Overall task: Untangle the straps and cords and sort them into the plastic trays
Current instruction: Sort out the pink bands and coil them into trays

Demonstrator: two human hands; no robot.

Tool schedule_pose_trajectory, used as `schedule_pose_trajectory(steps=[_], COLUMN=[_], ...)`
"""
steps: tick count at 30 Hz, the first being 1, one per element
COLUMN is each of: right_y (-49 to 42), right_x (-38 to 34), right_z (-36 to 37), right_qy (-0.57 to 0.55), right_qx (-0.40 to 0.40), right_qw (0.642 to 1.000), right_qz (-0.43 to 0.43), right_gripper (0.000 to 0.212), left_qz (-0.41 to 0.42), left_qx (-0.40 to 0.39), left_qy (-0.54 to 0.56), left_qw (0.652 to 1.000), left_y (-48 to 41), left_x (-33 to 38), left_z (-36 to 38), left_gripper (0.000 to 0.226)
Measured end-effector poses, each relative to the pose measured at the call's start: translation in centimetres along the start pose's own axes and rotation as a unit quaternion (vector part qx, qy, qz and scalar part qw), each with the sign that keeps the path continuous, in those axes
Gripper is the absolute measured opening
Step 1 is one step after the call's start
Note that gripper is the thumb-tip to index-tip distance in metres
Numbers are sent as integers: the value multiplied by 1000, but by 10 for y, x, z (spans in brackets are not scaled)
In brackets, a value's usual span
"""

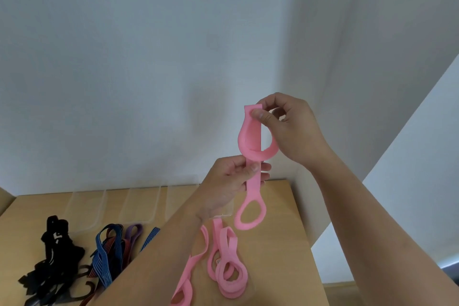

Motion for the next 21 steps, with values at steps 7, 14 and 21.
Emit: schedule_pose_trajectory(steps=[7,14,21], right_y=[5,9,24], right_x=[-2,-5,-6], right_z=[-3,-6,-3], right_qy=[-4,-14,15], right_qx=[6,-5,-21], right_qw=[1000,1000,1000], right_qz=[7,21,-11], right_gripper=[10,11,4], left_qz=[-5,-10,-57], left_qx=[-2,12,92], left_qy=[23,63,125], left_qw=[1000,998,986], left_y=[1,0,-2], left_x=[-3,-6,-5], left_z=[9,14,16], left_gripper=[36,38,39])
Point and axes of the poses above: each hand's wrist, its own y-axis away from the middle knuckle, its own z-axis out of the palm, x = y × z, the point moved 4 cm from there along -y, towards the middle knuckle, and after that the axes turned 7 degrees about -x, right-handed, at the moved point
